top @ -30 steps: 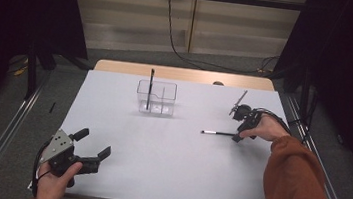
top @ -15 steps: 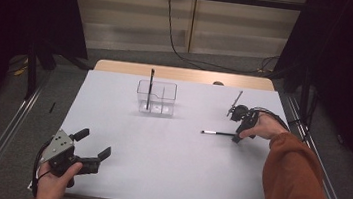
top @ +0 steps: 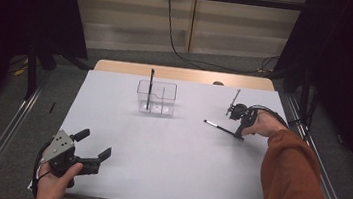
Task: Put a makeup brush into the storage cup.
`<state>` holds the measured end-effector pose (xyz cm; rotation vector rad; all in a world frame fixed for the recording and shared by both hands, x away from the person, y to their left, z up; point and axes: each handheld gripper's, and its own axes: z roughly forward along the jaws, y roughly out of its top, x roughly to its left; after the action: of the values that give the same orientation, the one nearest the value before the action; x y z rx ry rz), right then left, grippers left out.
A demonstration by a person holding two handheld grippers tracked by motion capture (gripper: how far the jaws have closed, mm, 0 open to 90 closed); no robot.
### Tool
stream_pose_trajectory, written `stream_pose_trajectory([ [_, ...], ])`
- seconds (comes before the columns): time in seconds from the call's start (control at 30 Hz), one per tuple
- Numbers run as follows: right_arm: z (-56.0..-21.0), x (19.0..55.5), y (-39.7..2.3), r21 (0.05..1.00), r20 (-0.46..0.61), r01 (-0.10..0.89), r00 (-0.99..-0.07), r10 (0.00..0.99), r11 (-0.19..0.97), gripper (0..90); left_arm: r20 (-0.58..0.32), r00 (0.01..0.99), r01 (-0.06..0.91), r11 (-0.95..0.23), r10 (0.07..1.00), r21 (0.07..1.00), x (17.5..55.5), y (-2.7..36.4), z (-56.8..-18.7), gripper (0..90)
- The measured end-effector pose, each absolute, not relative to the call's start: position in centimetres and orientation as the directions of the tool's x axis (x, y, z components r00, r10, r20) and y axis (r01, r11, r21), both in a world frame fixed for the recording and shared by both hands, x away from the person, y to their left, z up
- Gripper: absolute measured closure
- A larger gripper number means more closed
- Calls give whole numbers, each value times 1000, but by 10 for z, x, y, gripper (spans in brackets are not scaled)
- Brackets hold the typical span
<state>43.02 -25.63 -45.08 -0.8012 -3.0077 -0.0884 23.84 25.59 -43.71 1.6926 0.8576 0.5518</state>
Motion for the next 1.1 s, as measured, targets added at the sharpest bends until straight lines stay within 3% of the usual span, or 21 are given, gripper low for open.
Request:
stream_pose_trajectory([
  [0.63, -448, 426, -269, 136, 93, 561, -828, 553, 817, 849, -68, 621, 263, -126, 781, 957, 239, 258, -437, 36],
  [0.77, -446, 423, -266, 163, 43, 559, -827, 560, 813, 849, -70, 621, 265, -125, 781, 956, 239, 258, -437, 36],
  [1.1, -442, 416, -264, 268, 42, 611, -780, 624, 745, 849, -69, 611, 262, -119, 789, 958, 238, 259, -437, 36],
])
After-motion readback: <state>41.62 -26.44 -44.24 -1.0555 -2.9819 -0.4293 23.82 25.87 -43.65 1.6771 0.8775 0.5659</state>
